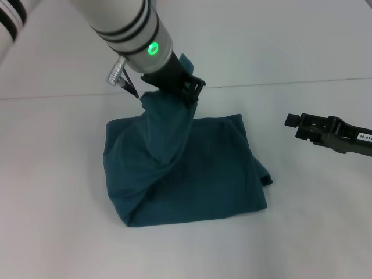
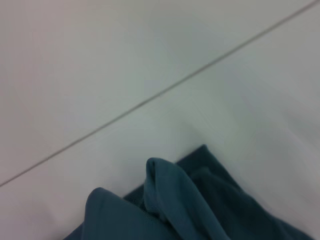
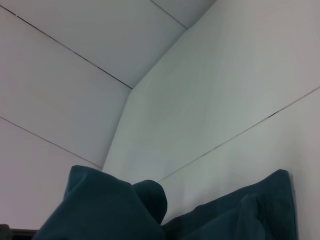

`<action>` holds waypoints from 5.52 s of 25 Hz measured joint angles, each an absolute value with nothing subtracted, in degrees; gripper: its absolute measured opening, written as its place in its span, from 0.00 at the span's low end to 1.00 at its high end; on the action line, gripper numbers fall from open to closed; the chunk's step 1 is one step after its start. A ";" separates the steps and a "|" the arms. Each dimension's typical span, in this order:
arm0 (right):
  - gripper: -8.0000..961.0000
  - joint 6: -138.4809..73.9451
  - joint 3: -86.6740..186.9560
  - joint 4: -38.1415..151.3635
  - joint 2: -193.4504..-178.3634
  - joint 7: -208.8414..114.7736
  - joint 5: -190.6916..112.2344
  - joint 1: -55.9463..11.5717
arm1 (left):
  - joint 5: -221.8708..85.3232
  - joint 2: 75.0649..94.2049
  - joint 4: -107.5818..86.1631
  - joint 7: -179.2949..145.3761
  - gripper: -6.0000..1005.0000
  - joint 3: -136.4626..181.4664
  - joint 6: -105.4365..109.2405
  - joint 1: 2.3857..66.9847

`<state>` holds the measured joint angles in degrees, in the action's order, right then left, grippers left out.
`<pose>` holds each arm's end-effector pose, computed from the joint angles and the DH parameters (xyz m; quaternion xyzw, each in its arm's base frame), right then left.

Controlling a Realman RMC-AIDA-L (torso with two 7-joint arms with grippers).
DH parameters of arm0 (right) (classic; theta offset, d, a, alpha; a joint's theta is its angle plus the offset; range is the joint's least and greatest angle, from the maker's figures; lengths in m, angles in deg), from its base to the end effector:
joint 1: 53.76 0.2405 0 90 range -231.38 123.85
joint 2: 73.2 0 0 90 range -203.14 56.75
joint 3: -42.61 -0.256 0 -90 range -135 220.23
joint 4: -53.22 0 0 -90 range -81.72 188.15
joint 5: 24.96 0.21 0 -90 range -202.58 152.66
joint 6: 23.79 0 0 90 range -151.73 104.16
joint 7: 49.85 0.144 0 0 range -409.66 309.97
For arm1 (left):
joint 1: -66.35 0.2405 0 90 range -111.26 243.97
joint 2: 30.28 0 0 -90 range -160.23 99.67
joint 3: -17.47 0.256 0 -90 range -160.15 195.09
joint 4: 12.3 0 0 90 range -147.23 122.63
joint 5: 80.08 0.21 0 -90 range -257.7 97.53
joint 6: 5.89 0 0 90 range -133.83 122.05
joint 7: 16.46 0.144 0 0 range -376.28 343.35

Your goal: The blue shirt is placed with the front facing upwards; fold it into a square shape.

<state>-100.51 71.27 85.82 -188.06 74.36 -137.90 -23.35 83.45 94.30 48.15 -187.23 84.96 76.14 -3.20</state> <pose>0.3102 0.3606 0.0459 -0.6975 0.6084 0.3363 0.1740 -0.0139 0.4321 -0.0256 -0.8831 -0.3683 0.1014 0.2725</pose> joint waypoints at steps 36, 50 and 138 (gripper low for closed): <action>0.73 -99.76 71.36 85.69 -188.07 74.17 -137.90 -23.47 | 83.65 93.73 56.22 -181.23 0.13 104.89 71.02 0.60; 0.73 -99.10 71.43 84.26 -187.62 74.20 -137.95 -22.85 | 83.70 93.55 49.05 -182.68 0.13 104.13 66.07 -0.19; 0.66 -101.18 87.61 89.78 -186.15 101.89 -166.41 -4.07 | 41.56 88.82 39.16 -160.45 0.81 38.99 101.12 36.35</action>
